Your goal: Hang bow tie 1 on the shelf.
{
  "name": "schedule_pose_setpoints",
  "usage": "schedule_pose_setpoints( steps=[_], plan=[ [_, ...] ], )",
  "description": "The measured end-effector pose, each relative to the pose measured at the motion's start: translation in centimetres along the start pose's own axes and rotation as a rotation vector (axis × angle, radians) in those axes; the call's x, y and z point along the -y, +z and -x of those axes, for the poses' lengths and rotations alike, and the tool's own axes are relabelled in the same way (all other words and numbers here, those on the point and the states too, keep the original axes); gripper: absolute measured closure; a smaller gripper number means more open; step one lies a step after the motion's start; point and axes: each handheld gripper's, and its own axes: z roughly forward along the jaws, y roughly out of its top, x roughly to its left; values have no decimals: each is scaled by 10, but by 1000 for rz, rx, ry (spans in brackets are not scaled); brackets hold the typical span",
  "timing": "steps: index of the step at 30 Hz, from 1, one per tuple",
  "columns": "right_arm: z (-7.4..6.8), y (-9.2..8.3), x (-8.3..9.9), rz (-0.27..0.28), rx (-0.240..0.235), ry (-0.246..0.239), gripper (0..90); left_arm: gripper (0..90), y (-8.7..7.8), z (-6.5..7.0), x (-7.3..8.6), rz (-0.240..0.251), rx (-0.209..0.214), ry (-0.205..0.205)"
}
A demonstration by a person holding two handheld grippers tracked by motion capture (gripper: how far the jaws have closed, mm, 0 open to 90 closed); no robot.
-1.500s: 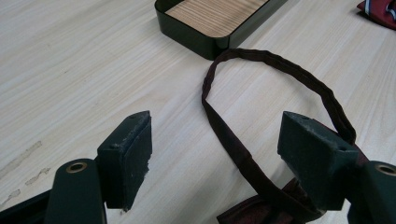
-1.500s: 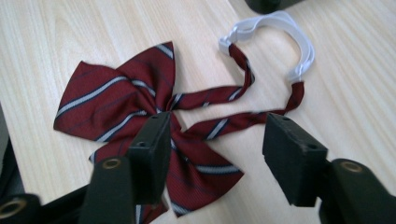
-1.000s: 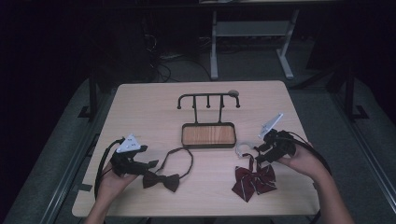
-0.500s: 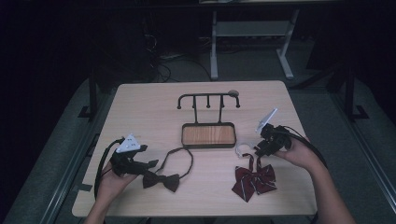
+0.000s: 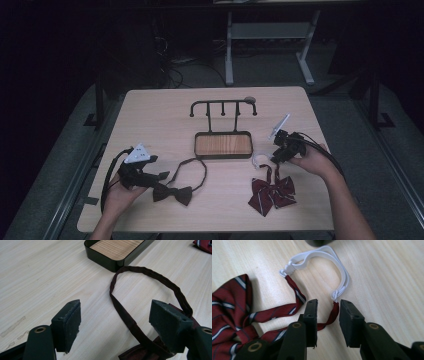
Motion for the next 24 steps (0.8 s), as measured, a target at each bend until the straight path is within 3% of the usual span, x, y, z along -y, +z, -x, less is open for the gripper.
schedule_pose_setpoints(
  steps=[5, 24],
  plan=[
    [3, 4, -1, -14, 16, 6, 707, 249, 0, -1, 0, -4, 1, 2],
    [6, 11, -1, -54, 5, 6, 829, 249, -2, 1, -1, 3, -6, 10]
  ],
)
